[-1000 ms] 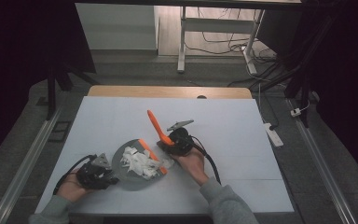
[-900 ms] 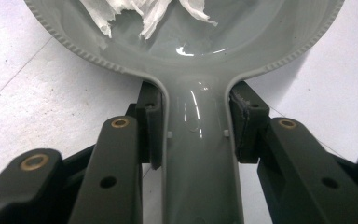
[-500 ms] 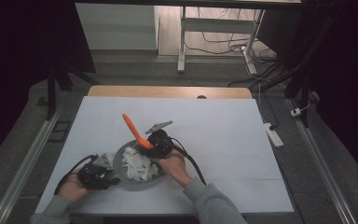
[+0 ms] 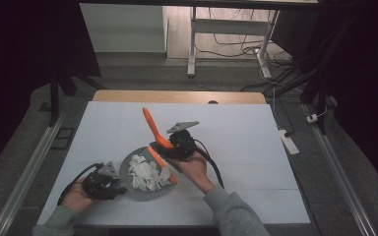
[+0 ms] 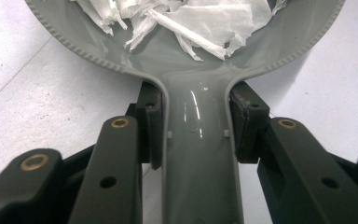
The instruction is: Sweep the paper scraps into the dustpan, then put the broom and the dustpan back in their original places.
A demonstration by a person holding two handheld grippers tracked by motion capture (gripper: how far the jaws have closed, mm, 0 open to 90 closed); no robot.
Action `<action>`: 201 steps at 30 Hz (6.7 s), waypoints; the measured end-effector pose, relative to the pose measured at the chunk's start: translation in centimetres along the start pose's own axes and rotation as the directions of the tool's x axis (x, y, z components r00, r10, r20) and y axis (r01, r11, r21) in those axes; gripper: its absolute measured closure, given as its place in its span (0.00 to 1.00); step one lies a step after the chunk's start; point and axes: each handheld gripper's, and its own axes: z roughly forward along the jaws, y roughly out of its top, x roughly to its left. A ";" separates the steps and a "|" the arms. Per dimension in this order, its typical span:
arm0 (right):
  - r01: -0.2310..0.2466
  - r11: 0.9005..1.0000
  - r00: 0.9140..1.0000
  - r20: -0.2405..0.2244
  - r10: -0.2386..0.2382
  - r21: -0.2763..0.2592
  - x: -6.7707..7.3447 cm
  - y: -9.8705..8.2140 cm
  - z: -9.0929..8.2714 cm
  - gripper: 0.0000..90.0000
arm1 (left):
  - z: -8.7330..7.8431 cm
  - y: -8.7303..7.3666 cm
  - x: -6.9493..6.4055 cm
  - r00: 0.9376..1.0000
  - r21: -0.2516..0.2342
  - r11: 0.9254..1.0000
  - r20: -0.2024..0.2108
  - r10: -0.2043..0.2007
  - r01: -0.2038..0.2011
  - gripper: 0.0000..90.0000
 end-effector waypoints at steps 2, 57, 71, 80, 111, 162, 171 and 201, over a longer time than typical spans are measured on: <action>0.004 1.000 1.000 0.025 -0.005 0.007 -0.3 -0.2 -0.2 0.79 | 0.0 0.0 0.0 1.000 0.000 1.000 -0.001 0.000 0.000 0.69; -0.053 0.996 0.993 0.100 0.060 -0.072 -3.9 -3.5 -5.2 0.79 | -0.4 -0.4 0.2 1.000 -0.056 0.998 -0.017 -0.025 0.024 0.69; -0.063 0.994 0.989 0.128 0.074 -0.091 -5.3 -5.9 -8.7 0.79 | -1.1 -0.5 0.4 0.995 -0.110 0.991 -0.055 -0.087 0.081 0.69; -0.061 0.994 0.988 0.133 0.074 -0.095 -5.9 -7.4 -11.0 0.79 | -1.4 -0.6 0.4 0.985 -0.144 0.980 -0.086 -0.149 0.136 0.69; -0.131 0.991 0.991 0.042 0.131 -0.004 -6.5 -11.3 -14.5 0.79 | -1.2 -1.0 1.6 0.841 -0.242 0.866 -0.232 -0.489 0.437 0.69; -0.274 0.950 0.960 0.093 0.263 0.151 -11.2 -13.5 -12.7 0.70 | 1.8 1.3 2.2 0.694 -0.287 0.746 -0.277 -0.665 0.601 0.62; -0.253 0.954 0.957 0.189 0.222 0.161 -11.4 -13.4 -12.7 0.53 | 1.6 1.3 1.9 0.706 -0.308 0.756 -0.276 -0.652 0.577 0.28; -0.092 0.995 0.976 0.204 0.081 0.044 -9.5 -14.9 -16.1 0.46 | -2.6 -0.6 -1.0 0.886 -0.364 0.864 -0.175 -0.430 0.348 0.26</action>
